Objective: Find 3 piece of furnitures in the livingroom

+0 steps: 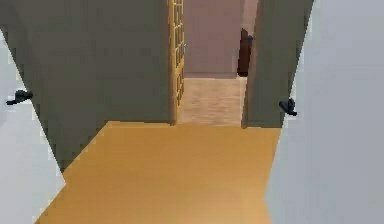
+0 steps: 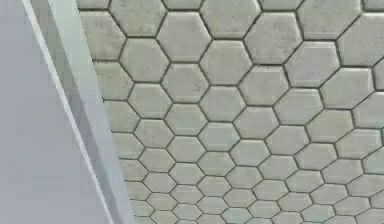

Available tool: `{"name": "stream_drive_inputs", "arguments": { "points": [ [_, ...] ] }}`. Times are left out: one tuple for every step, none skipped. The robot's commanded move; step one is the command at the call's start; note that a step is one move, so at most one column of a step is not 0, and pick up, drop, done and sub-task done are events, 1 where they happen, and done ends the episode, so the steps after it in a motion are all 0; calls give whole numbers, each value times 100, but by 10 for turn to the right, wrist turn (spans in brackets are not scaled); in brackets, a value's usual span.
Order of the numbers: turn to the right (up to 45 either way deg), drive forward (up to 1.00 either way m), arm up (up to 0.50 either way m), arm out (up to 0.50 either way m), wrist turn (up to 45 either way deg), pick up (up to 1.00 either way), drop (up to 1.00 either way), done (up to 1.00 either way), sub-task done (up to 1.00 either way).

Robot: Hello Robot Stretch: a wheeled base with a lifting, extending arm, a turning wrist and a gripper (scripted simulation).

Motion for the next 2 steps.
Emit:
{"name": "stream_drive_inputs", "arguments": {
  "points": [
    [0,100,0,0,0,0,0,0,0],
    [60,0,0,0,0,0,0,0,0]
  ]
}}
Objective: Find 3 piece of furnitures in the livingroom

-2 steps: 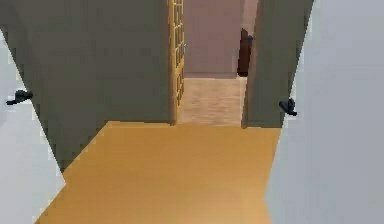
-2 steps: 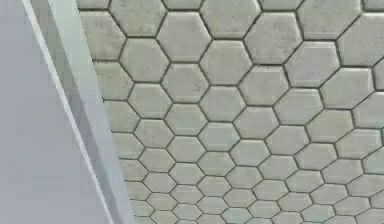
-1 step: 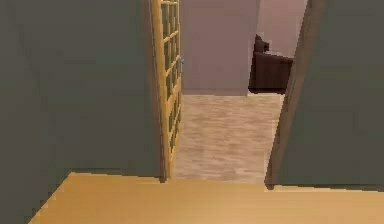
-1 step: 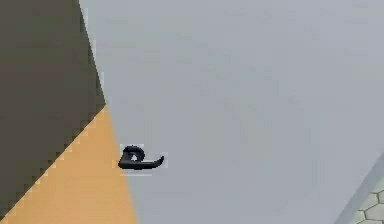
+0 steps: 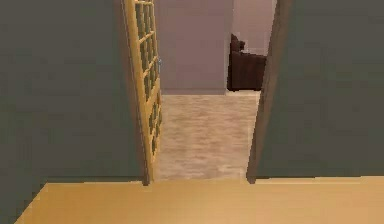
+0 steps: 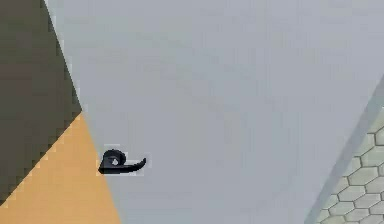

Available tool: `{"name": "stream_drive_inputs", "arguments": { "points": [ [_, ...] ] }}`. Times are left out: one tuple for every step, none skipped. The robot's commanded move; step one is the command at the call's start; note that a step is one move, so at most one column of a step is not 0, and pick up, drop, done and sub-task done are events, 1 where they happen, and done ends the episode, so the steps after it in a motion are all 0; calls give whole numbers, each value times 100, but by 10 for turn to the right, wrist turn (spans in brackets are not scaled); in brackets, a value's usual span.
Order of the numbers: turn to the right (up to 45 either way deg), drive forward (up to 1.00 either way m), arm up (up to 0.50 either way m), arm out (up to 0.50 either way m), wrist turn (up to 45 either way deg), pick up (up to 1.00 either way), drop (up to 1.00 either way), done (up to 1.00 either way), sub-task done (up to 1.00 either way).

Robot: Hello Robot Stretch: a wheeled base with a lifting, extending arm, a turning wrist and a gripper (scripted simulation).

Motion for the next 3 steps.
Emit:
{"name": "stream_drive_inputs", "arguments": {
  "points": [
    [0,45,0,0,0,0,0,0,0],
    [360,0,0,0,0,0,0,0,0],
    [30,0,0,0,0,0,0,0,0]
  ]
}}
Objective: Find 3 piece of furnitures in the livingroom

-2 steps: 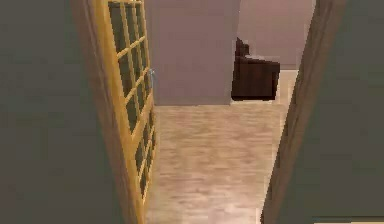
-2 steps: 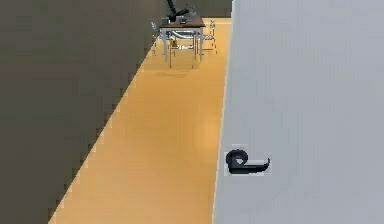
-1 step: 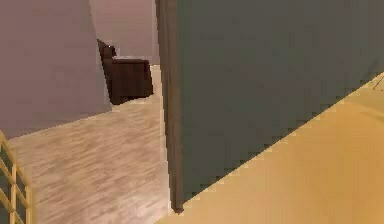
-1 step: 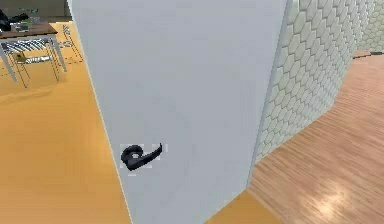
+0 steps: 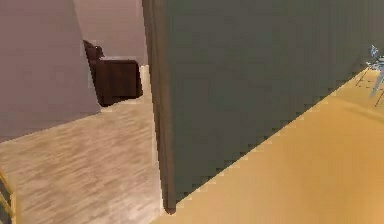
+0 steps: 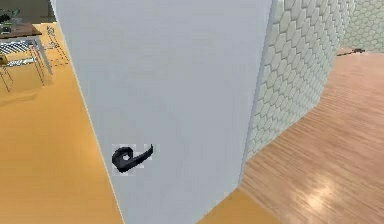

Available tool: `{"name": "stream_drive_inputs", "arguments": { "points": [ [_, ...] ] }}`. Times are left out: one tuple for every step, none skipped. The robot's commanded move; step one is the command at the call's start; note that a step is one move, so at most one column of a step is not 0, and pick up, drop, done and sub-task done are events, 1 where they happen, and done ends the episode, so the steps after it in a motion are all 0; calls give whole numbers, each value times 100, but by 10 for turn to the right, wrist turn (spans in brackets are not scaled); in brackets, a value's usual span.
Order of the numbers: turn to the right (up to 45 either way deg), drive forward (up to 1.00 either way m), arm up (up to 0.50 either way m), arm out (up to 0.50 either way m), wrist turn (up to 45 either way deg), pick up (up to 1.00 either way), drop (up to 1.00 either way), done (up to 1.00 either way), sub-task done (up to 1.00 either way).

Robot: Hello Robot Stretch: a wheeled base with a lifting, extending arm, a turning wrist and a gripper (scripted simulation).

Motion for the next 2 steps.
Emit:
{"name": "stream_drive_inputs", "arguments": {
  "points": [
    [0,10,0,0,0,0,0,0,0],
    [-300,0,0,0,0,0,0,0,0]
  ]
}}
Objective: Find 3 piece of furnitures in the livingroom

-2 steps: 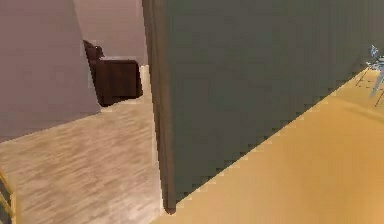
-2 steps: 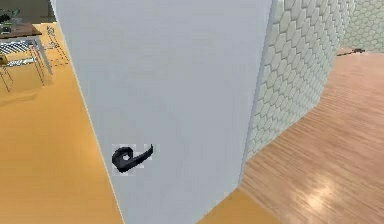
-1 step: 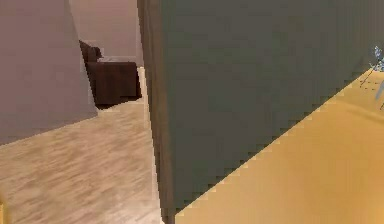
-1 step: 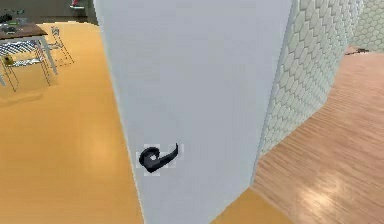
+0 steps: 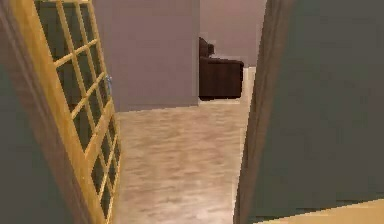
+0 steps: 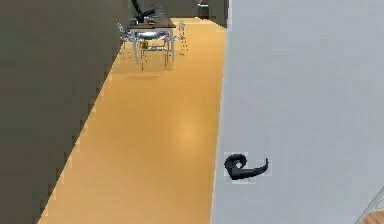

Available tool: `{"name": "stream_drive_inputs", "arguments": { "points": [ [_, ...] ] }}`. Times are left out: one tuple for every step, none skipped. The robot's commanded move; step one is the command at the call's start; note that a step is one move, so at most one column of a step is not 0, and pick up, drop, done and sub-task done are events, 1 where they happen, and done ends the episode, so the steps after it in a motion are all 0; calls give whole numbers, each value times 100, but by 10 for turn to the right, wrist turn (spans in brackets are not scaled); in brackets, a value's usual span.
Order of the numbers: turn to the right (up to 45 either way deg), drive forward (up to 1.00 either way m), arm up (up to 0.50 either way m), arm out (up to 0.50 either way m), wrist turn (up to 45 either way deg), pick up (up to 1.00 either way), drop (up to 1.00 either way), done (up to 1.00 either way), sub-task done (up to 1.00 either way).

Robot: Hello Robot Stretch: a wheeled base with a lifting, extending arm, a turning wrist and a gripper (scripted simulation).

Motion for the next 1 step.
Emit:
{"name": "stream_drive_inputs", "arguments": {
  "points": [
    [0,100,0,0,0,0,0,0,0]
  ]
}}
